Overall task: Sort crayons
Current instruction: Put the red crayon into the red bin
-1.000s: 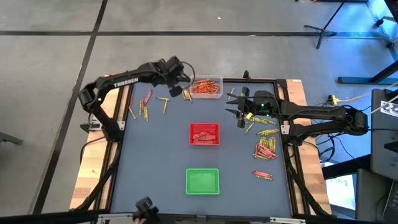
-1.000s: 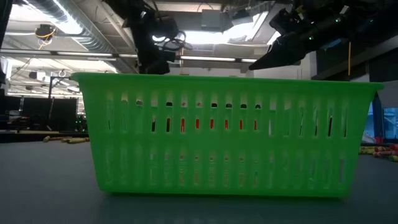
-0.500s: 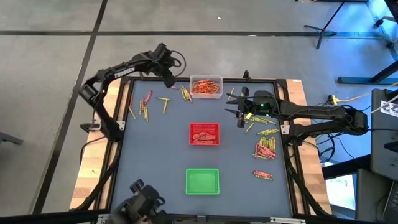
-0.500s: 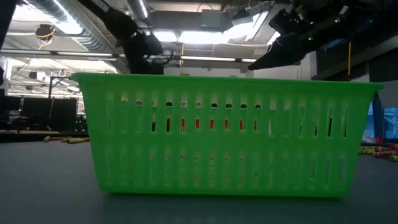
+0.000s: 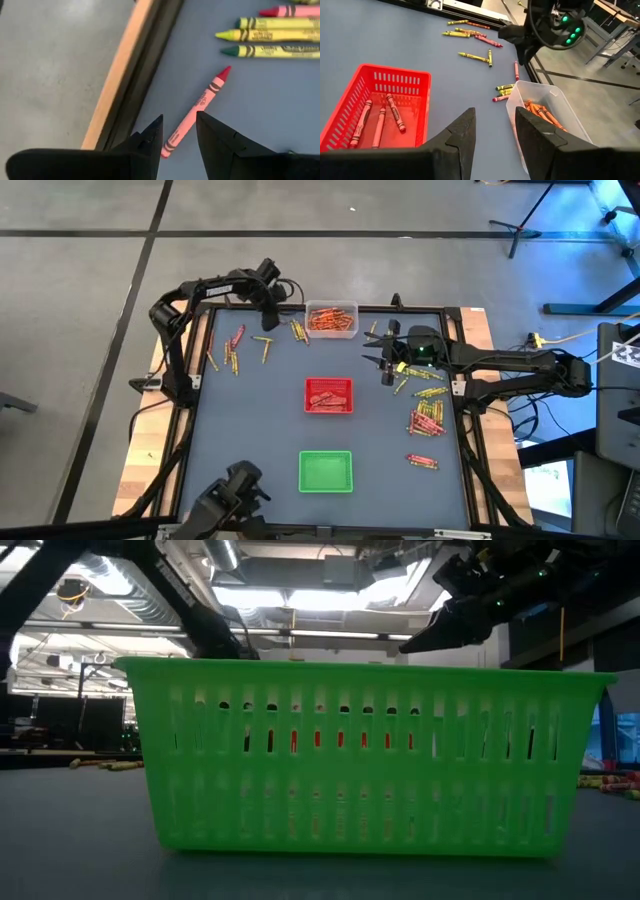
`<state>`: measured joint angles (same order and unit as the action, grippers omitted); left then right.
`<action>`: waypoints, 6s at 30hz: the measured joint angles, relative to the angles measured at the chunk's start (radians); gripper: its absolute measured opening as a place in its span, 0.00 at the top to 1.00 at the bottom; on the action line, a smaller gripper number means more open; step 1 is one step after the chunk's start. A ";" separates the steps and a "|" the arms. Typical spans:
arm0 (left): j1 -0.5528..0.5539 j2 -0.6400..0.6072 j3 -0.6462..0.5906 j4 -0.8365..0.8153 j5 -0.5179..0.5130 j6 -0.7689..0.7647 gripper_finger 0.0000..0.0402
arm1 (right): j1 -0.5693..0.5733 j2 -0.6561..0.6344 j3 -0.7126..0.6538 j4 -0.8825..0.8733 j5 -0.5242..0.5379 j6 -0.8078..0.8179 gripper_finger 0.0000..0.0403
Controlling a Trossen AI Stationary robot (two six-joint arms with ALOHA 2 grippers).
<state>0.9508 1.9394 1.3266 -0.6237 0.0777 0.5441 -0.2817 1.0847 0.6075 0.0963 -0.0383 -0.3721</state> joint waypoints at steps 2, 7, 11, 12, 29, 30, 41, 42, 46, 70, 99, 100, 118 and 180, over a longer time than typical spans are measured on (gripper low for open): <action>0.001 0.016 0.000 0.001 0.018 0.038 0.75 | 0.000 0.000 0.000 0.001 0.000 0.000 0.66; 0.014 0.045 0.000 0.019 0.035 0.098 0.75 | 0.000 0.000 0.000 0.008 0.000 0.002 0.66; 0.038 0.068 0.001 0.027 0.095 0.118 0.75 | 0.000 0.000 0.000 0.008 0.000 0.015 0.66; 0.044 0.072 0.003 0.033 0.105 0.118 0.75 | 0.000 0.000 0.000 0.008 0.000 0.024 0.66; 0.053 0.081 0.000 0.022 0.194 0.118 0.75 | 0.000 0.060 0.000 0.046 0.000 0.027 0.66; 0.053 0.081 0.000 0.019 0.196 0.117 0.75 | 0.000 0.070 0.000 0.066 0.000 0.025 0.66; 0.054 0.101 0.004 -0.023 0.172 0.050 0.89 | 0.000 0.108 0.000 0.140 0.000 0.003 0.66; 0.054 0.105 0.005 -0.024 0.171 0.041 0.91 | 0.000 0.108 0.000 0.142 0.000 0.000 0.66; 0.044 0.104 0.005 -0.029 0.154 0.029 0.98 | 0.000 0.108 0.000 0.141 0.000 0.000 0.66; -0.442 -0.321 0.000 -0.031 0.070 -0.120 0.96 | 0.000 0.108 0.000 0.133 0.003 0.000 0.66; -0.881 -0.275 -0.225 0.379 -0.068 -0.400 0.96 | 0.001 0.108 0.000 0.117 -0.023 0.080 0.66; -0.881 -0.270 -0.229 0.393 -0.069 -0.400 0.96 | 0.001 0.108 0.000 0.118 -0.036 0.080 0.66; -0.908 -0.237 -0.338 0.627 -0.106 -0.408 0.75 | 0.026 0.062 0.078 -0.214 -0.003 0.112 0.66; -0.927 -0.498 -0.734 1.373 -0.118 -0.350 0.75 | 0.818 0.514 0.229 -0.959 0.357 0.631 0.66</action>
<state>0.0235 1.4410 0.5922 0.7498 -0.0399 0.1940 0.5365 1.5990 0.8364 -0.8625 0.3185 0.2588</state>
